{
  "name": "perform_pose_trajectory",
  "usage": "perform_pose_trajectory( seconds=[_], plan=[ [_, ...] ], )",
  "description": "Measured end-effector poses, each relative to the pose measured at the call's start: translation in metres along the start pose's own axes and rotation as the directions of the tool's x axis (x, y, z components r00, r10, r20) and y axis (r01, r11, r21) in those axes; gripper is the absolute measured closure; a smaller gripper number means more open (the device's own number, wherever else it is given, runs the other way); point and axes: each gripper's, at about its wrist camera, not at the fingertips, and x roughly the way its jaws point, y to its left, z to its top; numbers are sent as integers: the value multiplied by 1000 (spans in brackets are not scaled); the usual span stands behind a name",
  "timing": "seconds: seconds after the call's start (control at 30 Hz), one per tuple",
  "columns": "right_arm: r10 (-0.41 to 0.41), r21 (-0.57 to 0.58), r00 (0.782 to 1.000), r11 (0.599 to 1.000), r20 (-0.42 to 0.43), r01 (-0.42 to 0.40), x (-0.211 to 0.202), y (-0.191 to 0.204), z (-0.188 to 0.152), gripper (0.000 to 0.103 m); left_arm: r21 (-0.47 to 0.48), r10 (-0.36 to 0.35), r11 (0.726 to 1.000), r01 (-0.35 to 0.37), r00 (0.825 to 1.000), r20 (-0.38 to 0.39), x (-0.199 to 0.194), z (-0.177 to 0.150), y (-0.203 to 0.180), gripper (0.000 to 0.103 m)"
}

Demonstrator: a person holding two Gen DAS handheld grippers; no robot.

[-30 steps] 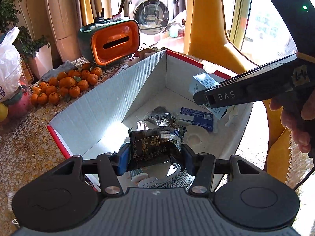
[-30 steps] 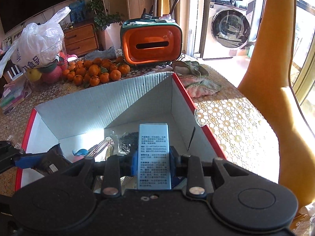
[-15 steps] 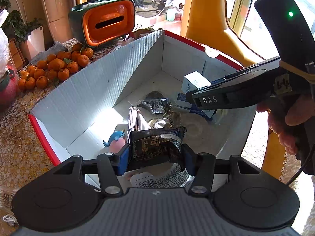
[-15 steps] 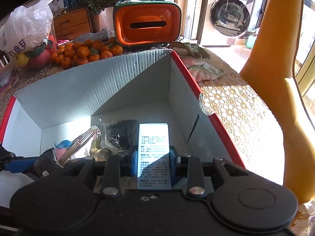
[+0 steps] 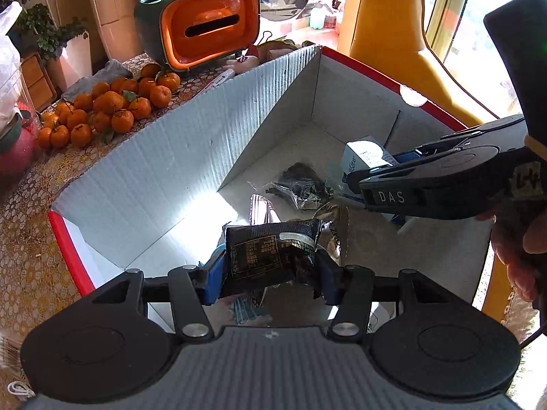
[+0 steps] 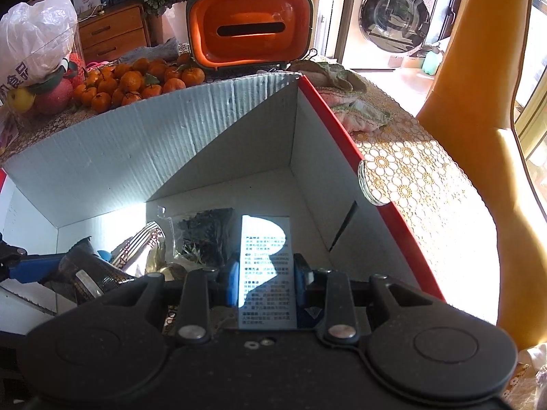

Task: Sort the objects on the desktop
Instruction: 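Lower both items into the shoebox and open both grippers to release them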

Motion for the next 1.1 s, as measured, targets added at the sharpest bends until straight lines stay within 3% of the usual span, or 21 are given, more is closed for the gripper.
perform_pose_trajectory(
  seconds=[0.53,0.83,0.97,1.1],
  plan=[
    [-10,-20,998,1000,-58,9,3,2,0,72,8,9,1000,-8,995,-95,12,3,0,47],
    [-1,-7,998,1000,-62,1,-2,2,-3,63,14,8,1000,-7,997,-81,0,-3,-9,36],
    [3,2,999,1000,-51,-3,-11,2,-5,52,4,-11,1000,11,998,-65,-12,-5,-10,36],
    [10,8,999,1000,-31,-10,-22,2,-5,51,-25,-23,999,22,999,-42,-27,-9,-9,31]
  ],
)
